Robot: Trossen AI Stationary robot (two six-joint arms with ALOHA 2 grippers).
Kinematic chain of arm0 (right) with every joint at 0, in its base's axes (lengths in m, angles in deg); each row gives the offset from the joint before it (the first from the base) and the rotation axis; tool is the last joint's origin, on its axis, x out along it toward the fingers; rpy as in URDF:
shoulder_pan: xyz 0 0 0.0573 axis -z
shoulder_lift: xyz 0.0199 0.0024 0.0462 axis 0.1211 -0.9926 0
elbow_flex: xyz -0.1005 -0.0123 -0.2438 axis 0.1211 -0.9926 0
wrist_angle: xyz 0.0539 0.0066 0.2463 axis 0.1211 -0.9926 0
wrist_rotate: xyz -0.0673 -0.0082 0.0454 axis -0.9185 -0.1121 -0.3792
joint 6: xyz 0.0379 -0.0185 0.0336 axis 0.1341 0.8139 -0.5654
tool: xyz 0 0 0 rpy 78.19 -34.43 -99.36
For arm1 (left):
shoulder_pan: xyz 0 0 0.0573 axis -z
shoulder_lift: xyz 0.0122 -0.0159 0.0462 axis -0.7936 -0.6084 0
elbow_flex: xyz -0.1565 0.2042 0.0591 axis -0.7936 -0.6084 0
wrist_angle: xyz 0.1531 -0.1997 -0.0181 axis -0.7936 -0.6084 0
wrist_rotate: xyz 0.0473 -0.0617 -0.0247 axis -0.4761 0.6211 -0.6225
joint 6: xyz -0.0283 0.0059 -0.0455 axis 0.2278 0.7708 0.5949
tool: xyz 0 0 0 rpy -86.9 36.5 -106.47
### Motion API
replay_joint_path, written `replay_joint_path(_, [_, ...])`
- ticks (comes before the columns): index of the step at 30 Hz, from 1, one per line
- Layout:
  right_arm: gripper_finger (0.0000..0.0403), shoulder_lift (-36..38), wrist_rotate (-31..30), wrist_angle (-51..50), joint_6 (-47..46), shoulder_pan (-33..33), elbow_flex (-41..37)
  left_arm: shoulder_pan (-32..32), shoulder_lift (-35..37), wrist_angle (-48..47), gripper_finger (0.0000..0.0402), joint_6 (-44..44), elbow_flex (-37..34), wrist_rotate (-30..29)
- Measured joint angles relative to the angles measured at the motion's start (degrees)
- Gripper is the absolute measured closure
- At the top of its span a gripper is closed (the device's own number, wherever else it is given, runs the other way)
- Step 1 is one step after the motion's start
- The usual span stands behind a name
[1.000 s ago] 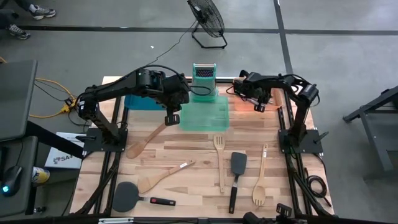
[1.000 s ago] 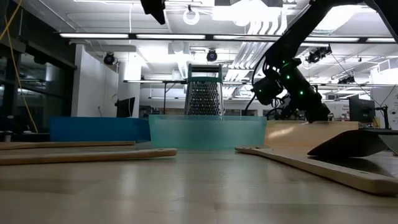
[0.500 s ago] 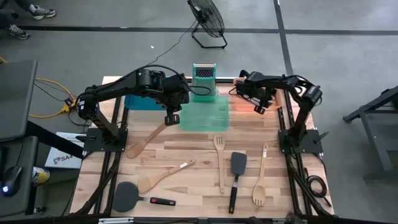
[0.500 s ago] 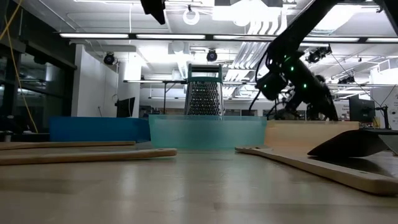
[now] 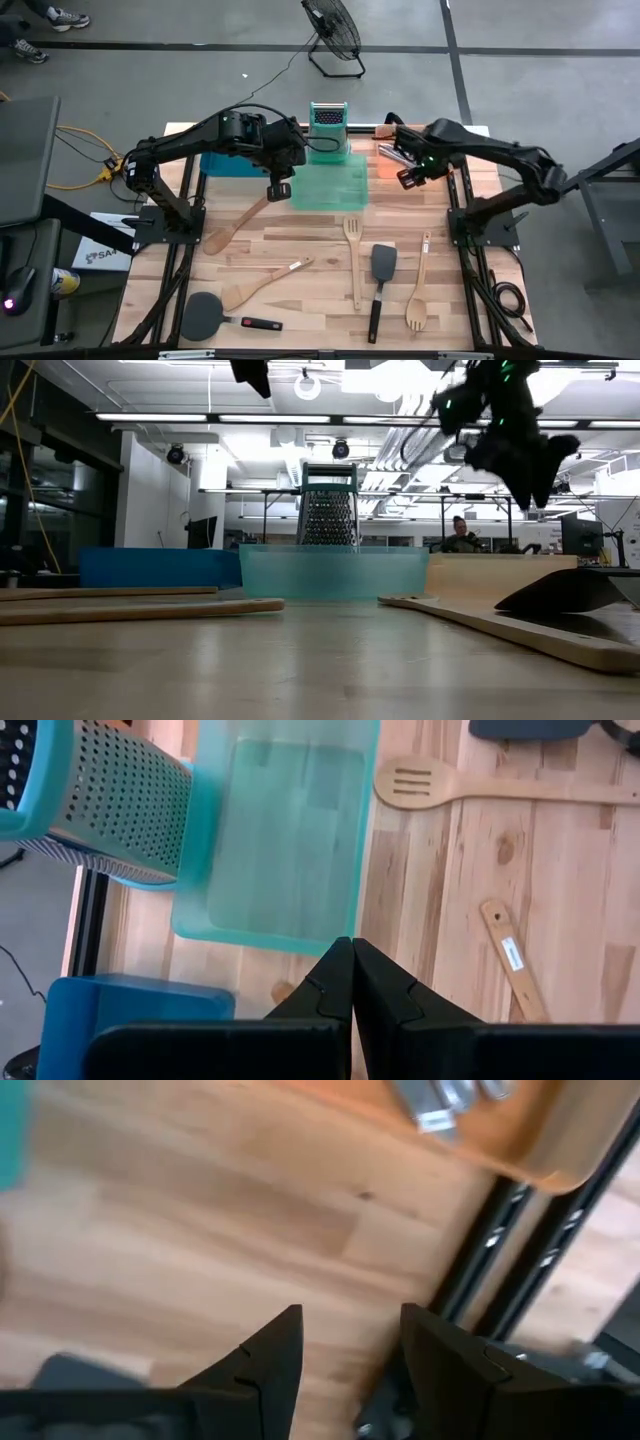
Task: Pick & Place Kitchen Items
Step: Put the black spatula into the blue bin
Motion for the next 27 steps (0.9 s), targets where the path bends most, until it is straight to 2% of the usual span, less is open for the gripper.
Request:
replay_joint_path(5, [0.0241,4.8,2.1,0.2,-8.5,-9.8,0.0,0.0,0.0,1.5,0.0402,1.0,0.0,-0.1])
replay_joint_path(11, [0.0241,6.3,1.8,2.3,-22.5,-24.7,0.0,0.0,0.0,2.5,0.0402,3.5,-1.1,-0.2])
replay_joint_path(20, [0.0241,4.4,-3.0,12.2,-48.3,-49.2,0.0,0.7,-0.1,1.1,0.0402,9.7,-12.5,0.0])
replay_joint_path(27, [0.0241,-1.5,-3.5,19.1,-66.5,-62.5,0.0,4.3,-0.1,2.7,0.0402,8.7,-19.0,0.3])
